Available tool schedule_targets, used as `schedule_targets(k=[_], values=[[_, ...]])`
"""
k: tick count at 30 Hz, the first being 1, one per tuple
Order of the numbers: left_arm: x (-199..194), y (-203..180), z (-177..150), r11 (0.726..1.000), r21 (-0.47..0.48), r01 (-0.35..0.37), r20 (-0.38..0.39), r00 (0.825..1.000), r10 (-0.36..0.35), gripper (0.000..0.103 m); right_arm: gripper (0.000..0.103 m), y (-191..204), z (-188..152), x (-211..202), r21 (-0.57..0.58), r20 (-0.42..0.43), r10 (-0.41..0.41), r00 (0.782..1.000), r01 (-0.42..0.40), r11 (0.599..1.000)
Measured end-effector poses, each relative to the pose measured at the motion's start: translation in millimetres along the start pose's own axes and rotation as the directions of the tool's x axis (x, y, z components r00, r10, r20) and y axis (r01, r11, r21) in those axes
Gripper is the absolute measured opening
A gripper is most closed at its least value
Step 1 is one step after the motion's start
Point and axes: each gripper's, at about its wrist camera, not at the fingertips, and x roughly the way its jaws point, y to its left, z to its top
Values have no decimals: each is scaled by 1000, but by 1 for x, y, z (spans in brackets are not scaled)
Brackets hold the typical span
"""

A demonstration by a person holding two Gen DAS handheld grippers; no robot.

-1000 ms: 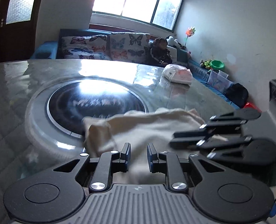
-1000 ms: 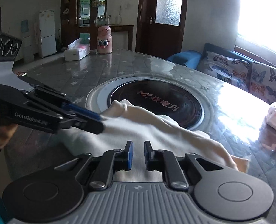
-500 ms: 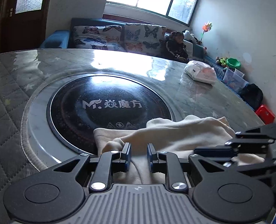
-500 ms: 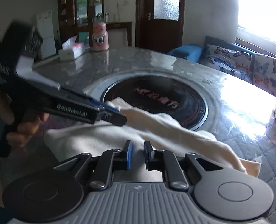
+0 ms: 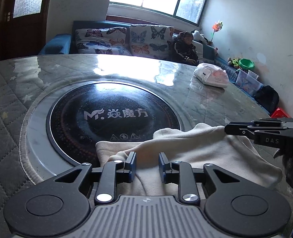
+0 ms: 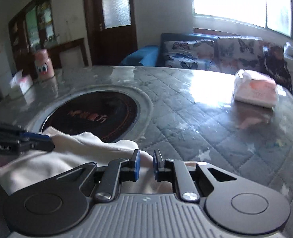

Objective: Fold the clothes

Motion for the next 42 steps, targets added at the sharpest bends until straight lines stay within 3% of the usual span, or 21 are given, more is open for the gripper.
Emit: schedule_targets(k=[4,6,11,15,17,20,24,27,35,42], values=[[-4,-4,0,1000,-1,-13,0,1000,13,33,12,2,-3,3,-64,-11,-30,999,29,998],[-10,-6,-1,1000,-1,-18,12,1000,18,45,13,6,-1,-2,-73,-1,-38,999,38,997],[-24,-14,-5,1000,6,-19,27,999,19,54,21,23,-6,-20,-103,21,-21,1000,23,994],[-32,-26,-16,1000,21,-20,32,999,19,66,38,36,-16,-36,-104,31,-2,1000,5,995],[-36,-33,-23,999,35,-23,40,999,21,70,39,44,-24,-45,-107,41,11,999,-7,994],[-40,-45,-35,997,68,-30,49,998,27,73,52,56,-36,-55,-127,58,17,998,-9,992],[-42,-57,-50,989,126,-82,81,994,72,84,60,69,-54,-59,-172,71,-11,997,23,985],[-38,-58,-58,985,137,-105,76,993,95,89,68,69,-64,-60,-178,88,-30,996,46,983],[-36,-49,-62,992,73,-99,67,993,95,96,78,54,-74,-69,-147,87,-48,995,60,987],[-36,-50,-65,993,77,-92,66,994,88,100,81,36,-75,-80,-83,105,-73,992,82,993]])
